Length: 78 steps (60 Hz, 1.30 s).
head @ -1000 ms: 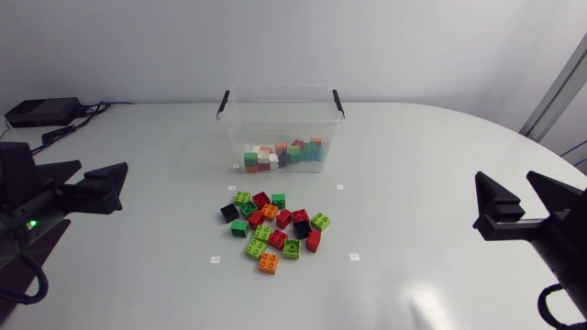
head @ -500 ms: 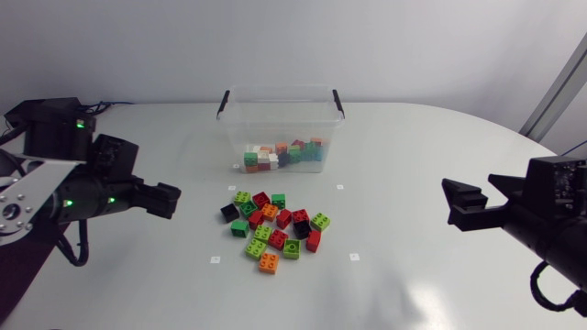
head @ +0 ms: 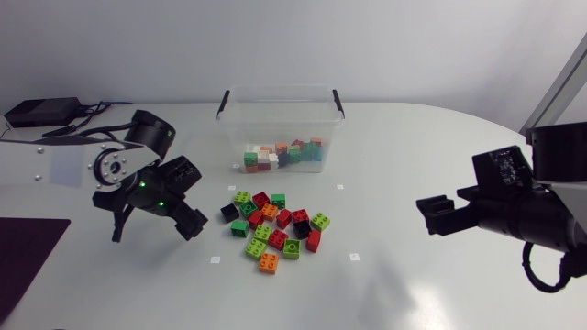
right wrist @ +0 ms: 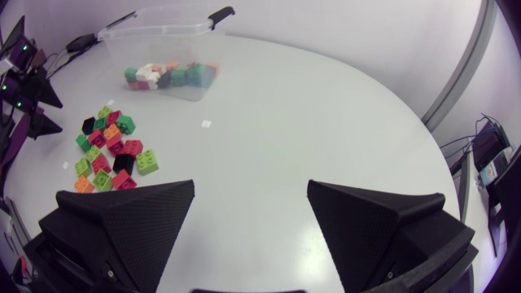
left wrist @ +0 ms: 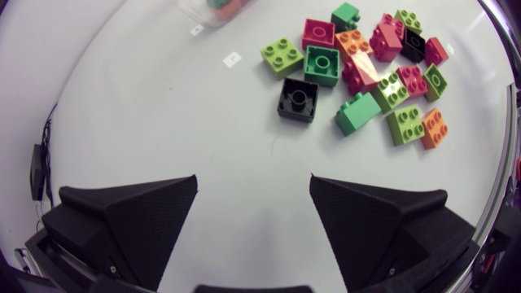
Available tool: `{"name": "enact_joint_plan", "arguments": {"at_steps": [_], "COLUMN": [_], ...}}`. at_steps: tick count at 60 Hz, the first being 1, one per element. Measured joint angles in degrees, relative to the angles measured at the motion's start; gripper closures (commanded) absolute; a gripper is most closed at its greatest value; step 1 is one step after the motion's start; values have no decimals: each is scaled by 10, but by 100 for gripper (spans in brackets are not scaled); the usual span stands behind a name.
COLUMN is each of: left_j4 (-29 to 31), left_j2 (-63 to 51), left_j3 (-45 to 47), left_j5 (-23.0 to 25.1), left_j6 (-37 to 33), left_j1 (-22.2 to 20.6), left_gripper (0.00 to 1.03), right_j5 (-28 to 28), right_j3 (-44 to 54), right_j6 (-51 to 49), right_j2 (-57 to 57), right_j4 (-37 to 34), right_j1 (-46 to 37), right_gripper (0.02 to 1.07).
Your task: Place the duplo bricks in the container
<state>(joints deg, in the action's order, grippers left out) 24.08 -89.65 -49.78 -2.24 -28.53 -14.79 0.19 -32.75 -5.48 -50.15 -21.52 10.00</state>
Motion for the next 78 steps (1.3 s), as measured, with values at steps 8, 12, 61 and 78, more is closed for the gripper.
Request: {"name": "enact_joint_plan", "arguments": {"at_steps": [8,12,61,78], "left_j4": [36,51,134,187], "left_j2": [-39,-57,-235,-268], "left_j3": [-44,-70,-246,-281], "left_j5": [1,1,23,73], "left_j6": [-16,-20,-30,-31], "left_j1": [-5,-11,-53,-54], "left_gripper": [8,8,33,66], "right_j5": [-2,-2,-63,-48], "right_j3": [-27,-43,-121,-187], "right_j6": [-30,-49,-100,-97], "right_j2": [-22,-39,-270,-364], "right_j4": [-33,-53,-49,-40], "right_j1": [17,25,108,142], "right_gripper": [7,7,7,7]}}
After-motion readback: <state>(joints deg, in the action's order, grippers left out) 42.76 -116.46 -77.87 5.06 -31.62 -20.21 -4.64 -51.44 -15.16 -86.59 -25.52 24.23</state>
